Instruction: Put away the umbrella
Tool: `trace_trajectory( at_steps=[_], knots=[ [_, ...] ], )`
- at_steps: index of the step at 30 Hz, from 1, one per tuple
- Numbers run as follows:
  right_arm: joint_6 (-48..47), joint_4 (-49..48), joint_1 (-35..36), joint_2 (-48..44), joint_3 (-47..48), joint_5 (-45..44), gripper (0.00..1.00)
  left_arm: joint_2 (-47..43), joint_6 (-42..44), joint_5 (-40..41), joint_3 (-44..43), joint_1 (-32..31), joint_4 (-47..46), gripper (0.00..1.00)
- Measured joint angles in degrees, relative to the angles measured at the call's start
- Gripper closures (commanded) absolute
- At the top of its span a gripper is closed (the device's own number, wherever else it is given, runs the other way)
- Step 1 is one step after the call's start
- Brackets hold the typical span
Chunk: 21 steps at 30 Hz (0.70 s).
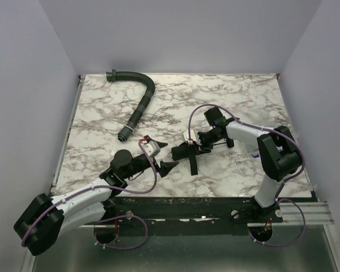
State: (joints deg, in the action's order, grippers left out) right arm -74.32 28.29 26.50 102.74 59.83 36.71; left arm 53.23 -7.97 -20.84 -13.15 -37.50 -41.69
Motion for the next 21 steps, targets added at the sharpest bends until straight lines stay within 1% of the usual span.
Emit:
trace_trajectory(
  at_steps=[1, 4, 7, 10, 14, 17, 21],
  knots=[
    [0.46, 0.26, 0.00, 0.07, 0.31, -0.07, 0.98, -0.13, 1.86, 0.15, -0.11, -2.16, 0.98, 0.12],
    [1.31, 1.97, 0.00, 0.85, 1.70, -0.37, 0.97, 0.44, 10.51, 1.05, 0.20, -11.43, 4.31, 0.12],
    [1.31, 4.02, 0.00, 1.86, 3.19, -0.48, 0.97, 3.21, 17.92, 3.23, 1.03, -17.20, 5.66, 0.12],
    [0.90, 7.34, 0.00, 3.50, 5.66, -0.46, 0.97, 7.65, 23.04, 6.10, 1.03, -19.65, 5.88, 0.12],
    [0.11, 10.64, 0.00, 4.92, 7.89, -0.48, 0.97, 15.45, 28.33, 11.91, 0.94, -21.66, 2.36, 0.12],
    [-0.31, 11.74, -0.26, 4.85, 7.89, -0.52, 0.97, 21.46, 31.80, 18.05, 0.92, -23.04, -3.17, 0.13],
    [-0.79, 12.96, -0.48, 5.09, 7.91, -0.52, 0.97, 24.68, 34.51, 22.43, 0.52, -23.34, -9.31, 0.12]
  ],
)
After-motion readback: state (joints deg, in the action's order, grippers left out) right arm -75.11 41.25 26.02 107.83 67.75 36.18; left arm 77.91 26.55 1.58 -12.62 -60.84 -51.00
